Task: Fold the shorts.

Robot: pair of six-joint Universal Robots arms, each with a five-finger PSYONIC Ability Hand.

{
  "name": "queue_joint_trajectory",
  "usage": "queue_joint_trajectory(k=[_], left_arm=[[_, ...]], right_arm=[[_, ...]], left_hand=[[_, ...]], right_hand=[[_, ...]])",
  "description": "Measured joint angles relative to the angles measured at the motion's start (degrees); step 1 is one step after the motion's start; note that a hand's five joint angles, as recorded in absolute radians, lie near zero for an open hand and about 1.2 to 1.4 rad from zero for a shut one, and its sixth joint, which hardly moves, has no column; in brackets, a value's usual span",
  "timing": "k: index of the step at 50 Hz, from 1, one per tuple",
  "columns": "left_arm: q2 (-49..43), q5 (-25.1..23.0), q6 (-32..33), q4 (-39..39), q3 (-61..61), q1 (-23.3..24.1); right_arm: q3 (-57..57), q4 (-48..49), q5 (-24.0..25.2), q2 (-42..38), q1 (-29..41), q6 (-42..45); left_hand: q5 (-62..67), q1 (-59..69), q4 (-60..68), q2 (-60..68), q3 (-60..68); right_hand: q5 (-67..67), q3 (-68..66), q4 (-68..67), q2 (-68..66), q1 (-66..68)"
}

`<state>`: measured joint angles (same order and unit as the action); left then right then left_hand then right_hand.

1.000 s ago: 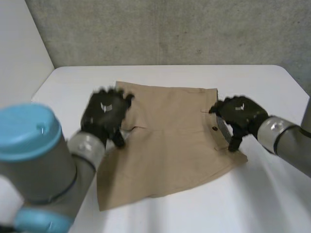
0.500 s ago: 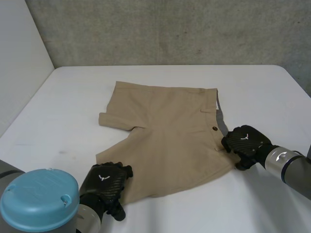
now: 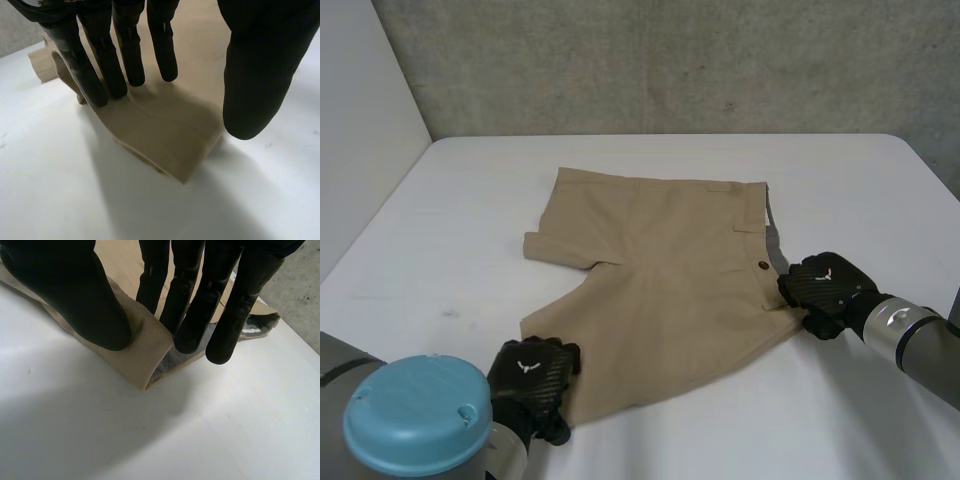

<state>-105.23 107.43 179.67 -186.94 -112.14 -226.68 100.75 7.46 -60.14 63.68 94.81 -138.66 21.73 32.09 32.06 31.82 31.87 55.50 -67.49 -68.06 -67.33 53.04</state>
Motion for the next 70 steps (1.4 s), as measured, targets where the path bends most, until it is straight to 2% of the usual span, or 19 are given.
queue_joint_trajectory(k=[8, 10, 11, 12, 13, 18, 19, 22, 27, 35, 39, 42, 48, 52, 57, 60, 66, 70], left_arm=[[-1.82, -0.02, 0.14, -0.51, -0.02, -0.50], [-1.96, 0.00, 0.29, -0.86, -0.06, -0.57], [-1.95, 0.02, 0.39, -1.25, -0.14, -0.66], [-1.92, 0.03, 0.43, -1.41, -0.17, -0.69], [-1.76, 0.06, 0.52, -1.82, -0.27, -0.79], [0.97, 0.09, 0.90, -2.94, -0.63, -1.17], [1.48, 0.09, 0.99, -3.00, -0.66, -1.21], [3.34, 0.08, 1.57, -2.94, -0.74, -1.36], [8.07, -0.05, 4.97, -0.67, -0.59, -1.86], [17.69, -0.52, 10.66, 8.74, 2.00, -2.12], [22.40, -0.69, 11.26, 13.45, 3.99, -2.09], [28.00, -1.36, 11.33, 19.82, 6.45, -1.75], [34.99, -5.85, 10.84, 28.95, 8.08, -1.56], [36.43, -9.14, 10.53, 30.66, 7.27, -2.46], [33.04, -11.43, 10.60, 27.83, 6.32, -5.38], [27.88, -11.78, 10.84, 23.45, 7.11, -7.77], [12.97, -11.63, 11.32, 13.64, 14.60, -11.32], [1.74, -11.51, 12.84, 9.74, 23.95, -11.96]], right_arm=[[-0.09, 0.01, -0.35, 0.12, 0.06, -0.31], [-0.10, 0.01, -0.40, 0.13, 0.08, -0.34], [-0.11, 0.00, -0.46, 0.16, 0.09, -0.35], [-0.11, -0.01, -0.48, 0.17, 0.09, -0.35], [-0.10, -0.06, -0.57, 0.22, 0.10, -0.36], [0.33, -0.75, -1.42, 0.98, 0.19, -0.37], [0.42, -0.92, -1.58, 1.15, 0.21, -0.37], [0.74, -2.20, -2.39, 2.15, 0.28, -0.34], [0.62, -7.98, -4.30, 5.74, 0.30, -0.18], [-0.42, -20.54, -5.41, 16.22, 0.04, 0.27], [-0.71, -25.74, -5.32, 21.06, -0.10, 0.60], [-1.03, -33.25, -4.86, 27.64, -0.51, 2.59], [-0.75, -43.20, -4.21, 35.45, -3.11, 10.39], [-0.18, -45.68, -4.03, 36.95, -4.38, 13.88], [0.09, -44.00, -3.27, 33.93, -5.05, 14.63], [-1.00, -40.39, -3.03, 28.67, -4.82, 13.01], [-7.15, -33.46, -4.92, 17.07, -2.84, 7.04], [-13.70, -29.74, -8.63, 9.49, 0.19, 3.09]], left_hand=[[5.10, 5.65, 5.20, 5.57, 5.61], [11.93, 13.15, 11.98, 12.79, 11.86], [19.87, 21.56, 19.95, 20.17, 19.78], [19.87, 21.56, 19.95, 20.17, 19.78], [30.38, 31.73, 30.50, 31.21, 30.30], [30.38, 31.73, 30.50, 31.21, 30.30], [34.12, 33.06, 36.58, 36.57, 35.97], [34.12, 33.06, 36.74, 36.58, 35.97], [34.12, 33.06, 36.88, 36.62, 35.98], [34.12, 33.06, 36.88, 36.72, 36.14], [34.12, 33.06, 36.89, 36.72, 36.14], [34.12, 33.05, 36.89, 36.73, 36.14], [34.12, 33.06, 36.89, 36.77, 36.25], [34.12, 33.05, 36.89, 36.80, 36.32], [34.12, 33.05, 36.90, 36.83, 36.32], [34.12, 33.06, 36.90, 36.85, 36.32], [34.12, 33.06, 36.90, 36.86, 36.32], [34.12, 33.05, 36.91, 36.86, 36.32]], right_hand=[[0.00, 0.00, 0.00, 0.00, 0.00], [0.00, 0.00, 0.00, 0.00, 0.00], [0.00, 0.00, 0.00, 0.00, 0.00], [0.00, 0.00, 0.00, 0.00, 0.00], [0.00, 0.00, 0.00, 0.00, 0.00], [0.00, 0.00, 0.00, 0.00, 0.00], [0.00, 0.00, 0.00, 0.00, 0.00], [0.00, 0.00, 0.00, 0.00, 0.00], [0.00, 0.00, -0.01, 0.00, 0.00], [0.00, 0.00, -0.22, 0.00, 0.00], [0.73, 0.00, -0.22, 0.00, 0.00], [1.15, 0.00, -0.22, 0.00, 0.00], [1.19, 0.00, -0.22, 0.00, 0.76], [1.19, 0.00, -0.22, 0.00, 0.81], [1.19, 0.00, -0.22, 0.00, 0.77], [1.19, 0.00, -0.22, 0.00, 0.77], [1.19, 0.00, -0.23, -0.08, 0.77], [1.39, 0.00, -0.23, -0.27, 0.77]])
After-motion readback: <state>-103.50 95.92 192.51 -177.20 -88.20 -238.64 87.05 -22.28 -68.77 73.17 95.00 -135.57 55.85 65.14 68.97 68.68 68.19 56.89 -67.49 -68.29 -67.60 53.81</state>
